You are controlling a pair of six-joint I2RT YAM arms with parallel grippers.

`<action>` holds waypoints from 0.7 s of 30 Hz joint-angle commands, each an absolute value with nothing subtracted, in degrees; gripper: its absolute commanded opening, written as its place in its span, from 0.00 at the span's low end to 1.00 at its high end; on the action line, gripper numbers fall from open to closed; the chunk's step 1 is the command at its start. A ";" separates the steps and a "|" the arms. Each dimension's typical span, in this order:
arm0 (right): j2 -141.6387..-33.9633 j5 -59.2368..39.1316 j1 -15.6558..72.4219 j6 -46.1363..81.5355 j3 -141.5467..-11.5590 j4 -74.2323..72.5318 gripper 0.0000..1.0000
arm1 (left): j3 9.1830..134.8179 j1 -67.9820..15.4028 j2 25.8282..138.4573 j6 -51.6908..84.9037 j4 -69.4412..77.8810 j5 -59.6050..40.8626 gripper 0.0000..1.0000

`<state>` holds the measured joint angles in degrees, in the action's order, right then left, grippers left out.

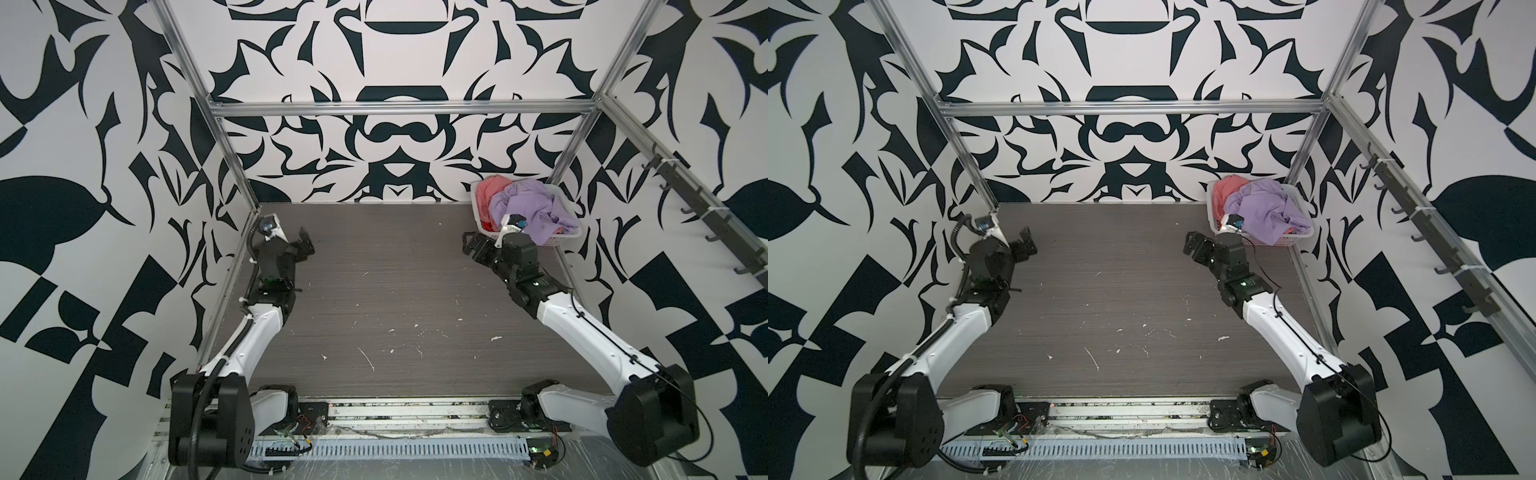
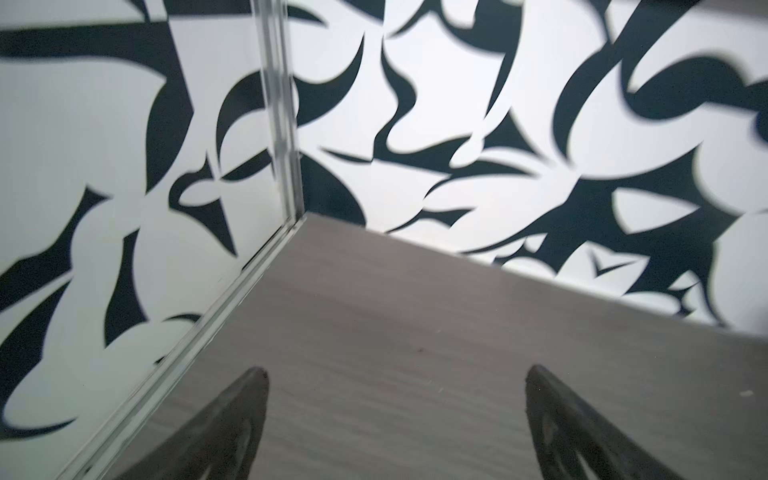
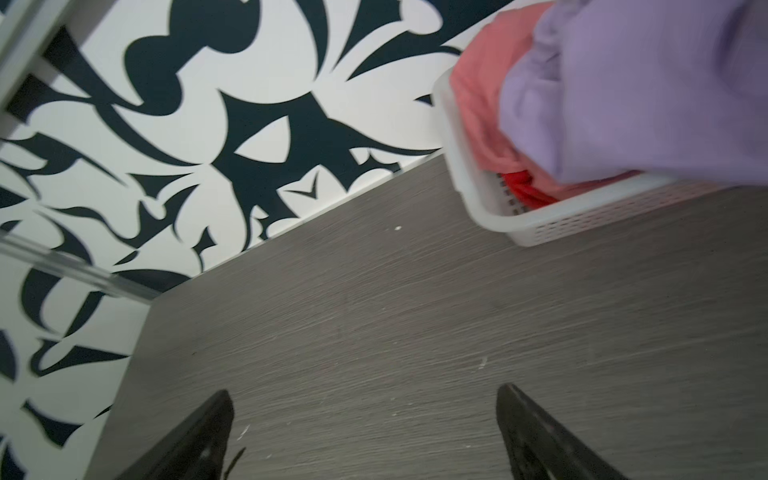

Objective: Fold and stack the t-shirts
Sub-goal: 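Reach the right gripper into the basket to the lavender t-shirt while the left arm rises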

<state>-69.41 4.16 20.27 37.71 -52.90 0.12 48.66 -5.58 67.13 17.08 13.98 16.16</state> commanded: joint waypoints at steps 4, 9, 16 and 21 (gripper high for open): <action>-74.20 -0.52 28.44 43.49 -63.55 2.46 1.00 | 63.69 -14.29 69.97 42.38 -9.33 9.06 0.99; -76.11 -4.58 30.85 41.89 -64.82 -3.82 1.00 | 65.85 -23.54 76.08 53.25 -3.84 6.27 0.99; -79.97 -7.17 30.36 39.09 -69.49 -1.75 1.00 | 61.70 -22.74 79.74 54.38 15.11 -2.87 0.99; -86.29 4.17 25.72 37.92 -78.43 10.99 1.00 | 70.63 -21.80 87.25 50.92 15.14 -13.96 0.99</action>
